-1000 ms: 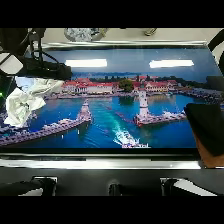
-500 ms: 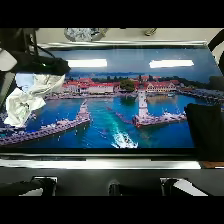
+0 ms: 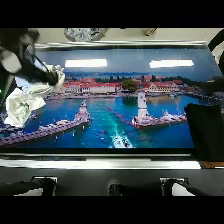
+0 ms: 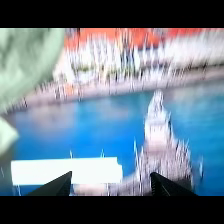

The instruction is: Fold the shirts.

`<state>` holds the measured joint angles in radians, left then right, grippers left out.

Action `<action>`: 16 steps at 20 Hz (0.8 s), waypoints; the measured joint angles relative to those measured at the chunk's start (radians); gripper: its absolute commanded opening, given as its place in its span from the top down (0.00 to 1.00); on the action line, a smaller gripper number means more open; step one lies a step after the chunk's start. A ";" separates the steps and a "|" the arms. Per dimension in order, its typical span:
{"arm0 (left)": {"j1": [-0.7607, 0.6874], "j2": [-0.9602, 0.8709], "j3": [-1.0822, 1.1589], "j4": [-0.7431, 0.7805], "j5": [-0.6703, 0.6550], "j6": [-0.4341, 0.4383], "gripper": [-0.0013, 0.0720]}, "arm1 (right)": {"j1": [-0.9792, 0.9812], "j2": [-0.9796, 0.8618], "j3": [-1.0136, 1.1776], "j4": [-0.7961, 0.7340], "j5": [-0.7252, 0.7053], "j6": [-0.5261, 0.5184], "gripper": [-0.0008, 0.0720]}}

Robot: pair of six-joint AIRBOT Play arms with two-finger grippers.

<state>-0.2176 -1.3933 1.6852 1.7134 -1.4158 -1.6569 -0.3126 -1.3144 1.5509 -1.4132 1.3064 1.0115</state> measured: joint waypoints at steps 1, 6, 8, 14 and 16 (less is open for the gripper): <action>0.003 0.019 -0.087 -0.018 -0.009 -0.008 0.20 | 0.071 -0.015 -0.037 0.001 0.019 0.014 0.25; -0.001 0.161 -0.449 -0.093 0.079 -0.059 0.20 | 0.282 -0.047 -0.206 -0.004 0.051 0.044 0.24; -0.001 0.183 -0.507 -0.100 0.097 -0.071 0.20 | 0.310 -0.052 -0.232 -0.010 0.055 0.048 0.24; -0.001 0.201 -0.558 -0.115 0.119 -0.079 0.20 | 0.336 -0.055 -0.255 -0.019 0.055 0.055 0.24; -0.001 0.203 -0.563 -0.116 0.121 -0.079 0.20 | 0.338 -0.055 -0.257 -0.020 0.054 0.055 0.24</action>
<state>-0.2188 -1.1904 1.1225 1.5978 -1.2945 -1.7359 0.0254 -1.3697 1.2938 -1.4330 1.3602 1.0660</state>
